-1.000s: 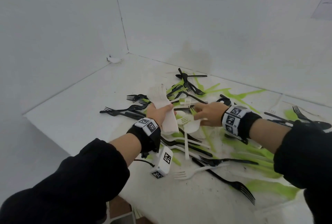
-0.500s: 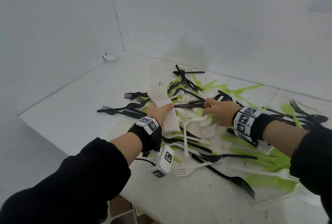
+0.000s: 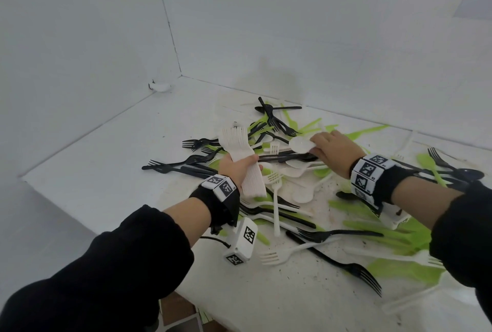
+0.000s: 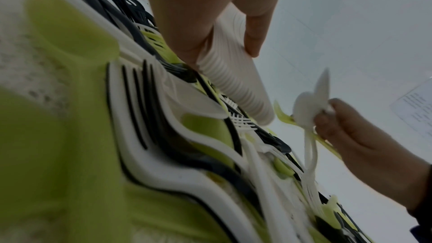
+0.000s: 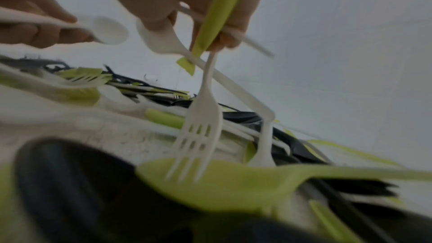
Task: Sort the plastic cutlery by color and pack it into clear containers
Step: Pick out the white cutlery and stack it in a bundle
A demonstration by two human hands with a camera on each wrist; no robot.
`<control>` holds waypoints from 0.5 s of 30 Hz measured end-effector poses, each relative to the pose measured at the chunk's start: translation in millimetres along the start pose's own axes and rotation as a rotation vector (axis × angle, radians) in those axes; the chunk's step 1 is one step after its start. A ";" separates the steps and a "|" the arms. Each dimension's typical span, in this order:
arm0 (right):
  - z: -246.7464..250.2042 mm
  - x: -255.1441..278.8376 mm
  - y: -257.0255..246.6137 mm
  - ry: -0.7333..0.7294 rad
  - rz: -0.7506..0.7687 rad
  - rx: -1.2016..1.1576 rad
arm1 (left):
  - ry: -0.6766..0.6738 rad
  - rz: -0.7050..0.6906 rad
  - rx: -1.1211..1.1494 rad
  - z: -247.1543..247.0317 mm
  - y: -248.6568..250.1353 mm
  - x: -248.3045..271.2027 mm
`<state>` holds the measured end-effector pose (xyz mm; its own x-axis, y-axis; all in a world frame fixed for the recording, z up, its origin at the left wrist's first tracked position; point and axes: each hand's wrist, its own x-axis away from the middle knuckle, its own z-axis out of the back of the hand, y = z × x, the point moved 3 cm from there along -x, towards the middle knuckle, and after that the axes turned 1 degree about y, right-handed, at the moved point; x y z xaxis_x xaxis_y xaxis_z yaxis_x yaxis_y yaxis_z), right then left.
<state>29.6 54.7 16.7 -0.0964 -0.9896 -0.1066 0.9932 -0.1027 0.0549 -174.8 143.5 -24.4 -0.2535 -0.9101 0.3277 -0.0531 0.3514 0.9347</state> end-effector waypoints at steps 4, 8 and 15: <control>7.9 -5.5 7.8 0.168 -0.075 -0.112 | -0.023 0.005 0.005 -4.0 2.3 -2.4; 14.2 -9.7 17.5 0.127 -0.315 -0.330 | -0.052 0.009 -0.003 -9.8 0.6 -3.0; 20.1 -2.9 0.7 -0.015 -0.065 -0.553 | -0.099 0.013 -0.001 -16.8 0.4 -6.8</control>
<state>29.2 55.5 37.0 -0.1555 -0.9848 -0.0779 0.8711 -0.0995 -0.4809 -156.9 146.1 -23.9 -0.3485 -0.8793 0.3247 -0.0485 0.3628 0.9306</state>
